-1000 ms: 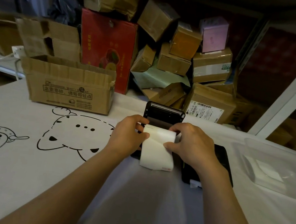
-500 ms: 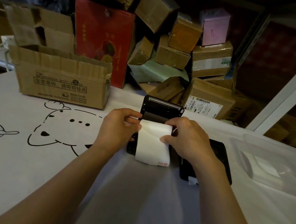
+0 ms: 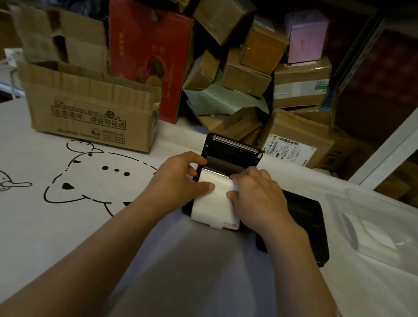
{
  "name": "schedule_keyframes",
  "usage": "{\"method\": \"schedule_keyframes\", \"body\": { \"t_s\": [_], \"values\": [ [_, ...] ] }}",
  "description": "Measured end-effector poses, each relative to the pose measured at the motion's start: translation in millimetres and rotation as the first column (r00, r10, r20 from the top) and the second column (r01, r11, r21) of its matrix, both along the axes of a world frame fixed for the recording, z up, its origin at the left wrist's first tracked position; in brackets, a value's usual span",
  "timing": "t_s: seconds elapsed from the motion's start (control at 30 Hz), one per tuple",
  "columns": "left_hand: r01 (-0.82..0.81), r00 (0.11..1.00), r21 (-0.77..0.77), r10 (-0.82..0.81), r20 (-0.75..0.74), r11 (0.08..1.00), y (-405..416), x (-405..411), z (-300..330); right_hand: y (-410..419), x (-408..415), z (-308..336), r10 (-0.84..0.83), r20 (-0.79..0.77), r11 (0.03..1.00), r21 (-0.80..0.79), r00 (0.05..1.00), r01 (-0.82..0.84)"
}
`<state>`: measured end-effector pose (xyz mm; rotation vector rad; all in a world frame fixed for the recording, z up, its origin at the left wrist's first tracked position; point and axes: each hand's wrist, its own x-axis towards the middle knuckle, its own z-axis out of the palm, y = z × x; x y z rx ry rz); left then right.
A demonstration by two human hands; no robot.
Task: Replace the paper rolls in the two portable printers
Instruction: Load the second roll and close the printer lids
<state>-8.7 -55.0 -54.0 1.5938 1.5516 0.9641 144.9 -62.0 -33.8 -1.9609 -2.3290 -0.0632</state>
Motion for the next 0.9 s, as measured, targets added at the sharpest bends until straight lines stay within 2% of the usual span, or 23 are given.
{"method": "schedule_keyframes", "body": {
  "t_s": [0.07, 0.13, 0.23, 0.33, 0.43, 0.6, 0.9],
  "values": [
    [0.058, 0.988, -0.017, -0.060, -0.141, 0.998, -2, 1, 4, 1, -1, -1, -0.005, 0.016, 1.000, -0.002, 1.000, 0.005],
    [0.107, 0.972, -0.029, -0.111, -0.206, 0.994, -4, 2, 6, -1, -1, 1, -0.011, -0.037, 1.000, -0.011, 0.999, 0.010],
    [0.115, 0.969, -0.034, -0.119, -0.215, 0.993, -5, 1, 6, -4, -1, 4, -0.009, -0.120, 1.000, 0.000, 0.993, 0.009],
    [0.125, 0.962, -0.072, -0.139, -0.233, 0.990, -4, 0, 8, -3, -1, 4, -0.001, -0.108, 0.998, 0.060, 0.994, 0.007],
    [0.142, 0.934, -0.071, -0.157, -0.321, 0.987, -4, 0, 10, -5, -3, 4, -0.005, -0.099, 0.994, 0.108, 0.995, 0.015],
    [0.163, 0.912, -0.087, -0.184, -0.367, 0.983, -4, -4, 10, -10, -7, 1, -0.035, -0.168, 0.985, 0.160, 0.985, 0.062],
    [0.162, 0.886, -0.057, -0.171, -0.432, 0.985, -3, -3, 8, -6, -9, -5, -0.053, -0.168, 0.978, 0.190, 0.984, 0.084]
  ]
}}
